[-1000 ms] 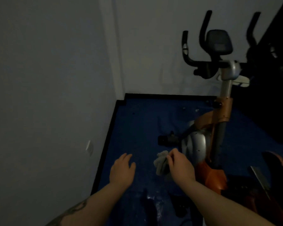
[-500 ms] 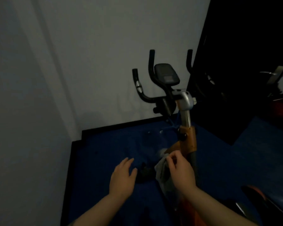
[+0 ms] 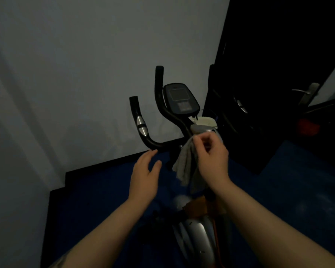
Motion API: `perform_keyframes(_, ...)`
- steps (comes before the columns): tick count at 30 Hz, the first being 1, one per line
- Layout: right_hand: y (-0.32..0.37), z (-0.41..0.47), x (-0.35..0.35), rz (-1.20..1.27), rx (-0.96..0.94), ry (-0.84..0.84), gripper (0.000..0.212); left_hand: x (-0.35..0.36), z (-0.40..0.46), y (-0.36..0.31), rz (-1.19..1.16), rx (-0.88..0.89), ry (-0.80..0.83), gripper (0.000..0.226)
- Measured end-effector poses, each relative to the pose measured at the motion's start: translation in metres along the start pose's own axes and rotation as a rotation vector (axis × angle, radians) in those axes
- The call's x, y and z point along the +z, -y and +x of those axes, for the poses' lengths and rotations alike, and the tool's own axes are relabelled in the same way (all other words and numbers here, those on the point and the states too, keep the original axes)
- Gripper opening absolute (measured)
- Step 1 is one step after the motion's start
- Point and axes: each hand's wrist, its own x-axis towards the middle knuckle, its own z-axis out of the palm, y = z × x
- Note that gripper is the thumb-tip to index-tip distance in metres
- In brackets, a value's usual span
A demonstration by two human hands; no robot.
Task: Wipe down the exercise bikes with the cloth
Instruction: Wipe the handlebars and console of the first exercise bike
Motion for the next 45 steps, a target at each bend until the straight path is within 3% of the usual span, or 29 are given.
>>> perform_keyframes(4,-0.018,0.022,0.043,-0.092,0.0,-0.035,0.01,0.012,0.035,-0.002,-0.129,-0.021,0.031,0.029)
perform_keyframes(9,-0.055,-0.01,0.065,-0.426,-0.287,0.117,0.034,0.021,0.048,0.003,-0.274,-0.007,0.085,0.023)
perform_keyframes(12,-0.058,-0.008,0.059,-0.435,-0.322,0.139,0.038,0.028,0.048,0.005,-0.321,-0.018,0.097,0.025)
perform_keyframes(17,-0.066,-0.024,0.055,-0.31,-0.263,0.102,0.023,0.043,0.041,0.01,-0.365,-0.05,0.116,0.026)
perform_keyframes(22,-0.06,0.004,0.051,-0.494,-0.379,0.149,0.013,0.055,0.035,0.009,-0.423,-0.063,0.054,0.029)
perform_keyframes(25,-0.058,0.009,0.065,-0.471,-0.332,0.086,0.02,0.067,0.033,0.005,-0.454,-0.072,0.007,0.033)
perform_keyframes(30,-0.067,-0.02,0.035,-0.437,-0.319,0.278,0.02,0.072,0.03,0.007,-0.423,-0.116,-0.016,0.039)
perform_keyframes(35,-0.051,0.008,0.069,-0.28,-0.193,0.166,0.018,0.08,0.03,0.006,-0.422,-0.136,-0.126,0.036)
perform_keyframes(40,-0.064,-0.018,0.026,-0.233,-0.281,0.409,0.014,0.08,0.032,0.004,-0.384,-0.142,-0.123,0.036)
perform_keyframes(45,-0.06,0.02,0.059,-0.534,-0.509,0.183,0.005,0.081,0.042,0.002,-0.402,-0.128,-0.145,0.037)
